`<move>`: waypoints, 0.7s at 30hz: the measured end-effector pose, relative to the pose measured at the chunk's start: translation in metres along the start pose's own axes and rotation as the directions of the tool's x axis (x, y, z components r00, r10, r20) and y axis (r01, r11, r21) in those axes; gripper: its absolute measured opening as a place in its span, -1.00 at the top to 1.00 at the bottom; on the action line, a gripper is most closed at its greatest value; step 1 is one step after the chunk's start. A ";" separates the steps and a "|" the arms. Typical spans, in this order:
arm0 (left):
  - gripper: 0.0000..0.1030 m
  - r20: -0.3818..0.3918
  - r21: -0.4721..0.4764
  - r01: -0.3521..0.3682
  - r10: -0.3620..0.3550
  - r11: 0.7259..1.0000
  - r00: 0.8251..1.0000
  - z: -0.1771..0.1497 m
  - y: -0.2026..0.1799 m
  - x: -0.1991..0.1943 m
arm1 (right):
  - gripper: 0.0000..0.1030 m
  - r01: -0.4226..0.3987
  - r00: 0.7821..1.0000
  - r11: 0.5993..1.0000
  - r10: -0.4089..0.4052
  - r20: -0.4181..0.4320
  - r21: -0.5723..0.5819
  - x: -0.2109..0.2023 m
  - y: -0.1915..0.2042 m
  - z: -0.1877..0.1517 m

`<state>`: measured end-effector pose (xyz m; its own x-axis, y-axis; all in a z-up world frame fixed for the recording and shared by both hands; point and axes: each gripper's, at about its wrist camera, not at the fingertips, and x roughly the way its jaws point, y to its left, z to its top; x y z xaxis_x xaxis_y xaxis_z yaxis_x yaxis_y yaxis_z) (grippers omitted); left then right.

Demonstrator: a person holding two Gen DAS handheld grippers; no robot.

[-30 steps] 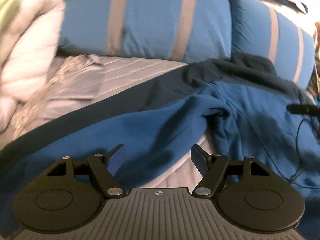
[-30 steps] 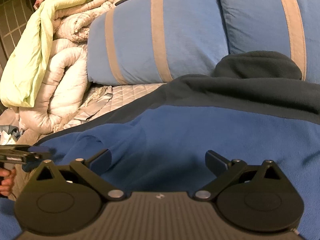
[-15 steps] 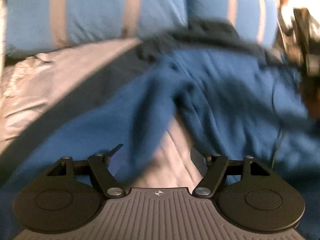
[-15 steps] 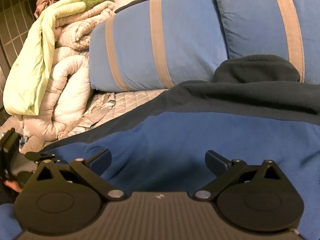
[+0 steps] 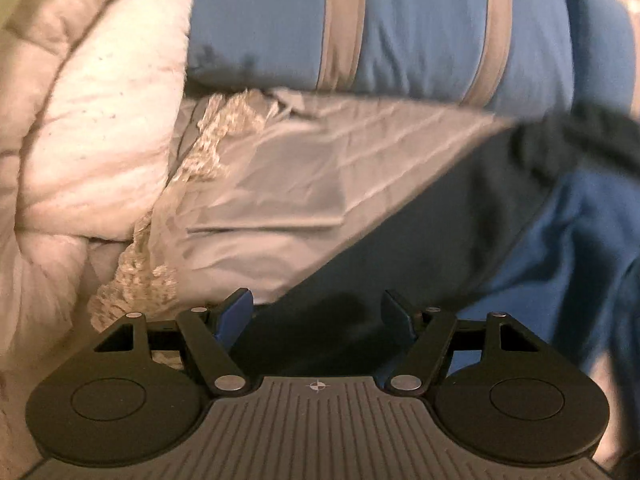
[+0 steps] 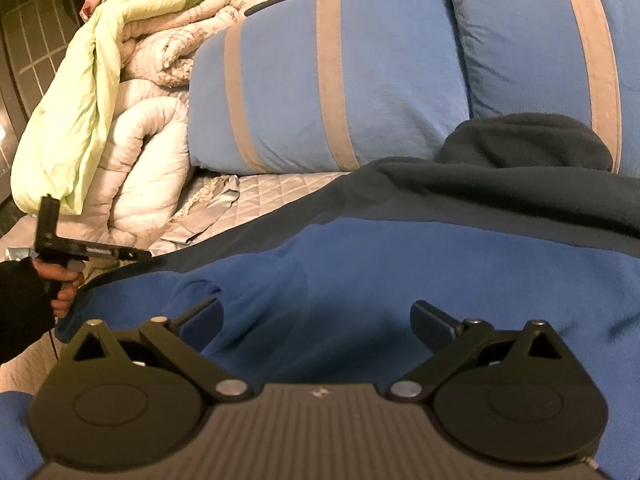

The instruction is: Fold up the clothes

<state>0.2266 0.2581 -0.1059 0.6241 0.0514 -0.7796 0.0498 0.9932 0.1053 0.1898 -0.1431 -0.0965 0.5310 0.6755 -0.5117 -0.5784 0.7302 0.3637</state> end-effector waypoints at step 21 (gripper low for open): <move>0.87 0.009 0.110 -0.223 0.224 0.969 0.975 0.017 -0.004 -0.004 | -1.00 0.036 0.999 0.999 -0.036 -0.006 0.005 0.006 -0.005 -0.003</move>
<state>0.2370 0.2523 -0.0924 0.6268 0.2711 -0.7305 -0.0056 0.9390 0.3438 0.1938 -0.1428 -0.1038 0.5475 0.6484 -0.5290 -0.5562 0.7543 0.3489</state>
